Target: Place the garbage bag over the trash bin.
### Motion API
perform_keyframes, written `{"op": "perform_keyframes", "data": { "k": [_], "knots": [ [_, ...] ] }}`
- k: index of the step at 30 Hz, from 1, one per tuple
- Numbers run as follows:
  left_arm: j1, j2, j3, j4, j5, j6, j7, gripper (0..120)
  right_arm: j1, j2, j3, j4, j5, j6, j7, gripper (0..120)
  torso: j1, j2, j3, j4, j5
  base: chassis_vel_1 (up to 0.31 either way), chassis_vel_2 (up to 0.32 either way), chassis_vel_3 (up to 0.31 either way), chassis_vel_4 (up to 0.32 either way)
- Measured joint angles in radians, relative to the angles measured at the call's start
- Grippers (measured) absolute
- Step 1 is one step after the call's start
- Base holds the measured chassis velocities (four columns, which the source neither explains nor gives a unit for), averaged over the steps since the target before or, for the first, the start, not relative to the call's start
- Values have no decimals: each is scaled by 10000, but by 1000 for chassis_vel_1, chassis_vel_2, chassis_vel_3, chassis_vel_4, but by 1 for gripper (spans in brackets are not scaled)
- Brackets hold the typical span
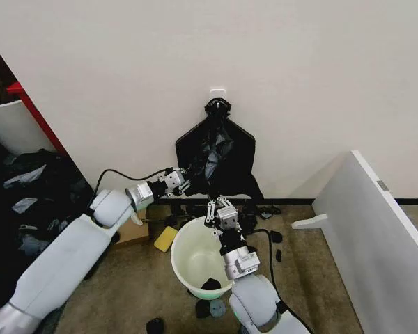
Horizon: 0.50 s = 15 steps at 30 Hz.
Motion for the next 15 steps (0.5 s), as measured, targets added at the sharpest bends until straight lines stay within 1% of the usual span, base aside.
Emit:
{"op": "perform_keyframes", "data": {
  "k": [3, 4, 6, 7, 9, 10, 12, 13, 15],
  "knots": [
    [779, -166, -254, -600, -1280, 54, -1072, 0, -83, -157, 53, 116, 487, -10, 158, 0, -1, 0, 0, 1, 1, 0, 0, 0, 0],
    [1210, -297, -412, -916, -1788, 55, -1623, 0, -150, -271, 73, 210, 770, -25, 253, 0, -2, 0, 0, 1, 0, 0, 0, 0, 0],
    [1902, -525, -546, -1371, -2314, 49, -2282, 0, -260, -487, 64, 387, 1192, -47, 406, 0, -2, 0, -1, 2, 2, 0, 0, 0, 0],
    [2289, -627, -579, -1577, -2417, 46, -2478, 0, -354, -644, 55, 510, 1387, -72, 480, 0, -2, 0, -1, 2, -5, 0, 0, 0, 0],
    [2509, -658, -596, -1678, -2335, 33, -2535, 0, -426, -759, 58, 584, 1453, -78, 498, 0, -2, 0, -1, 2, -6, 0, 0, 0, 0],
    [2606, -656, -616, -1711, -2151, -14, -2544, 0, -469, -836, 70, 623, 1455, -73, 495, 0, -3, 1, -1, 2, 0, 0, 0, 0, 0],
    [2598, -511, -628, -1703, -1490, -225, -2442, 0, -530, -940, 130, 664, 1392, -27, 417, 0, -2, 0, -1, 1, -5, 0, 0, 0, 0],
    [2443, -295, -628, -1692, -1048, -354, -2269, 0, -550, -940, 128, 682, 1365, -1, 358, 0, -2, -3, 0, 0, -3, 0, 0, 0, 0],
    [2341, -181, -624, -1692, -888, -411, -2175, 0, -559, -928, 117, 685, 1355, 9, 337, 0, -2, -2, -1, -1, 1, 0, 0, 0, 0]
  ]
}}
